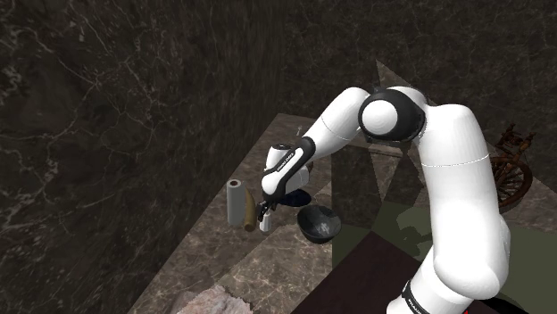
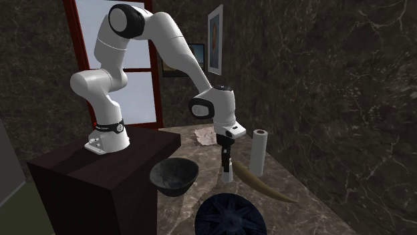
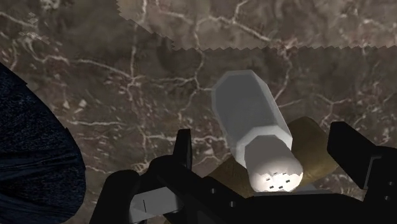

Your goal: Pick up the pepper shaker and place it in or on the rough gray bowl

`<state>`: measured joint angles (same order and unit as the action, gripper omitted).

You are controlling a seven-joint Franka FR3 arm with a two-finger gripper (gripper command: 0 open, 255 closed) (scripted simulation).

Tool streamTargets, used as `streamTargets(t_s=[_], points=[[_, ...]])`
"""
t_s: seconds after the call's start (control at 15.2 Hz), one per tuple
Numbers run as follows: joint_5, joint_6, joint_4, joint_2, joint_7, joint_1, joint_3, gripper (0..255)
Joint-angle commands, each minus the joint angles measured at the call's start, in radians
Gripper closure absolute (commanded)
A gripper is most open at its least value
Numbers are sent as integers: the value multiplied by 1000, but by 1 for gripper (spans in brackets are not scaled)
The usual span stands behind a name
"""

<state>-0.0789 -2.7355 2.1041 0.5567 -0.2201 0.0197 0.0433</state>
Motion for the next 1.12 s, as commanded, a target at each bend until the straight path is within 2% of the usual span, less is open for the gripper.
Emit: streamTargets(t_s=[0.0,0.07,0.13,0.73,1.06], points=[[0,0,0,0,0,0,0,0],[0,0,0,0,0,0,0,0],[0,0,0,0,0,0,0,255],[0,0,0,0,0,0,0,255],[1,48,13,-61,4,1,-1,255]])
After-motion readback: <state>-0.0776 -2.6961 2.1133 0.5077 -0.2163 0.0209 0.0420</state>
